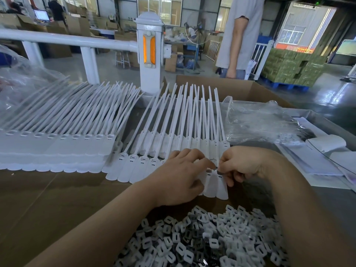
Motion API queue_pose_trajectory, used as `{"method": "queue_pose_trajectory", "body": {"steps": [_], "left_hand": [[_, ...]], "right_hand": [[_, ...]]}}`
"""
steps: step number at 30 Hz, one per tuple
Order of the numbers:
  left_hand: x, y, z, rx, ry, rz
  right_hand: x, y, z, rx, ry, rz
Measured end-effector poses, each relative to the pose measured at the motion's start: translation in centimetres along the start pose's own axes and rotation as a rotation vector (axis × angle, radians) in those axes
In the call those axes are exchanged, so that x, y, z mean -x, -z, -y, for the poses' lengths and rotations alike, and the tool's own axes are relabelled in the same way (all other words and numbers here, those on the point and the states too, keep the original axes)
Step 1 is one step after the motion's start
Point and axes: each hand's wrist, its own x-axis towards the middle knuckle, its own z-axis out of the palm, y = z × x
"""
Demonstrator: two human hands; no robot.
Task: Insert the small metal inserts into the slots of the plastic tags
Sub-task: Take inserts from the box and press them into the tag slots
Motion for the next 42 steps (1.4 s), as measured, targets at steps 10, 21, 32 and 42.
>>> {"method": "queue_pose_trajectory", "body": {"steps": [10, 21, 32, 42], "left_hand": [[-0.3, -0.9, -0.4, -0.025, 0.025, 0.051], [-0.5, -0.4, -0.9, -0.119, 0.008, 0.073], [0.0, 2.2, 0.2, 0.314, 0.064, 0.167], [-0.1, 1.5, -4.0, 0.374, -0.122, 0.233]], "right_hand": [[0.5, -0.2, -1.5, -0.254, 0.081, 0.023], [0.6, -0.3, -1.8, -0.447, 0.037, -0.058], [0.0, -0.3, -2.1, -0.443, 0.021, -0.096], [0.2, -0.3, -2.1, -0.431, 0.026, -0.099]]}}
